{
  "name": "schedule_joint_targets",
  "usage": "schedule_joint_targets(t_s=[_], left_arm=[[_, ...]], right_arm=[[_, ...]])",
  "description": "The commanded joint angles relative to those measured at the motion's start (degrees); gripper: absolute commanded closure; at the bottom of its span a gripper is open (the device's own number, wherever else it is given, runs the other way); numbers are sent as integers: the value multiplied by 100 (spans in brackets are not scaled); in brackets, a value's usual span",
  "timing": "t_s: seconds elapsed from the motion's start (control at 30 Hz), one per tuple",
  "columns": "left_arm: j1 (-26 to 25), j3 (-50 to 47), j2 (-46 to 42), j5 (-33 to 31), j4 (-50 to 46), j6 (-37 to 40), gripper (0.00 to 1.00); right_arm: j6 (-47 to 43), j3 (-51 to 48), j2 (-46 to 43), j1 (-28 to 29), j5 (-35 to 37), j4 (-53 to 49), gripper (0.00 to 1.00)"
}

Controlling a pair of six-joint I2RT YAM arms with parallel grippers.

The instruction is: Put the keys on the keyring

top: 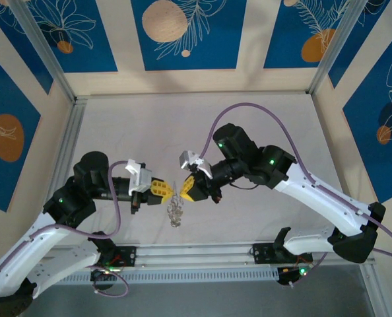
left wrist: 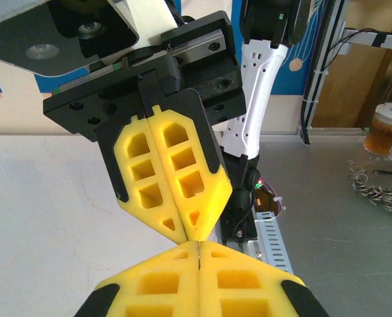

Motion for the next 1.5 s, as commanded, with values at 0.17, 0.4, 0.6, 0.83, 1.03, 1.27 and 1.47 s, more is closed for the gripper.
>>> schedule_joint_targets(t_s=[0.17, 0.4, 0.6, 0.83, 1.03, 1.27, 1.47], left_arm=[[54, 70, -67, 43, 264, 6, 100], [46, 71, -67, 60, 268, 4, 100], [49, 67, -101, 53, 279, -3, 100], [45, 56, -109, 61, 281, -3, 100], [54, 56, -111, 60, 291, 2, 100], [53, 66, -99, 58, 324, -12, 100], [54, 65, -83, -38, 333, -20, 100]], right_arm=[[120, 115, -10, -16, -375, 107, 100], [269, 113, 64, -94, -435, 213, 100], [384, 178, 192, -198, -410, 144, 100], [463, 195, 267, -299, -459, 135, 100], [542, 221, 312, -387, -528, 115, 100], [570, 204, 372, -470, -560, 65, 100], [560, 173, 367, -486, -586, 59, 100]])
